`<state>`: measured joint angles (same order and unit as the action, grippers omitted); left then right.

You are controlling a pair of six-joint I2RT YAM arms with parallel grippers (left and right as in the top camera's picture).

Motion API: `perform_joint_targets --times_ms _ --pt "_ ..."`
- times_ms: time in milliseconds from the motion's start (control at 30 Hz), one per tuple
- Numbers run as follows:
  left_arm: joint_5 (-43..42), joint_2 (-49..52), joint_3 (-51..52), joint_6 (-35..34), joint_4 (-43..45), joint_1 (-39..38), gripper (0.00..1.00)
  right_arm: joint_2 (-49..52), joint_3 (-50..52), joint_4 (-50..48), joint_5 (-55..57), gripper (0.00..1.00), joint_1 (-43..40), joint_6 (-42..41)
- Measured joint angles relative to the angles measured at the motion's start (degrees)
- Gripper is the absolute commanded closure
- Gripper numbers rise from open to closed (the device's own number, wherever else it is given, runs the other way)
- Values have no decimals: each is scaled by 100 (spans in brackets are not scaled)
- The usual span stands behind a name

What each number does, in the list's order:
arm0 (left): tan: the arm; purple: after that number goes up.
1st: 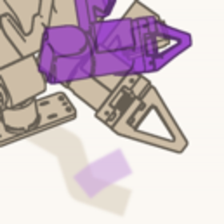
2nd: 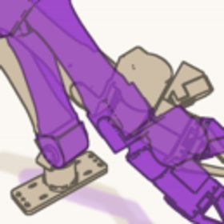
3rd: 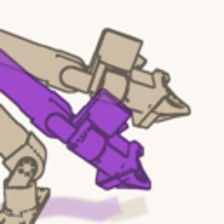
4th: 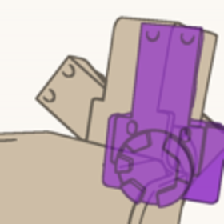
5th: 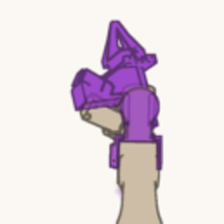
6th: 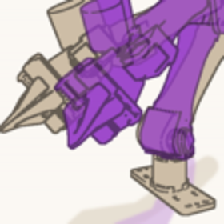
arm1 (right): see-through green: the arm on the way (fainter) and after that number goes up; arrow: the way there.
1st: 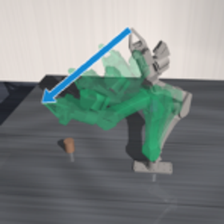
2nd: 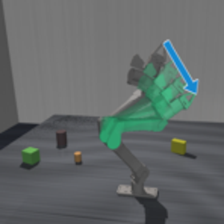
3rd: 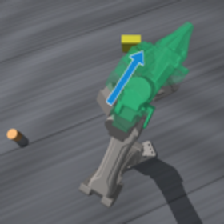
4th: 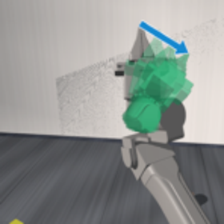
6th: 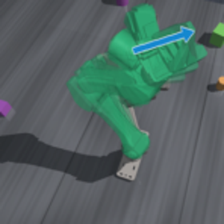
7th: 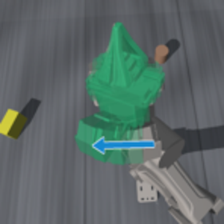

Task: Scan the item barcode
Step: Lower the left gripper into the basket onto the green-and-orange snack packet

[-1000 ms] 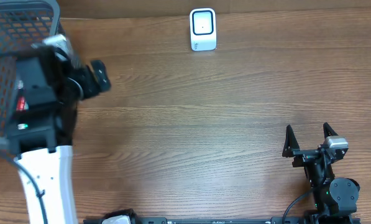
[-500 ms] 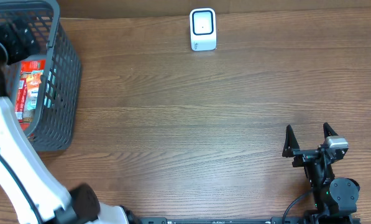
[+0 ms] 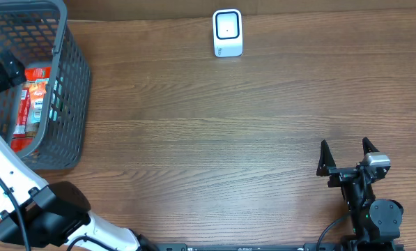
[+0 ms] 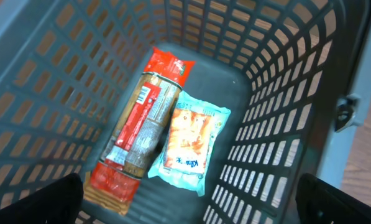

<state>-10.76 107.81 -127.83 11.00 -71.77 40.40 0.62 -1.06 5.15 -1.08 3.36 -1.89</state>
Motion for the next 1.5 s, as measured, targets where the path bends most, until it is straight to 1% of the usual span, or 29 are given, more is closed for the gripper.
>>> perform_joint_targets --times_ms 333,633,933,1167,1500 --pt "-262 684 0 254 -131 20 0 2 0 -2 2 0 0 -4" --pt "-365 1311 0 295 -238 20 0 0 0 2 0 0 0 -2" --pt "-385 1937 0 315 -160 20 0 0 0 0 0 0 0 0" --pt "-538 2455 0 535 -4 -13 0 0 0 2 0 0 2 -2" --pt "-267 2538 61 595 229 -295 0 0 0 0 2 0 0 -2"
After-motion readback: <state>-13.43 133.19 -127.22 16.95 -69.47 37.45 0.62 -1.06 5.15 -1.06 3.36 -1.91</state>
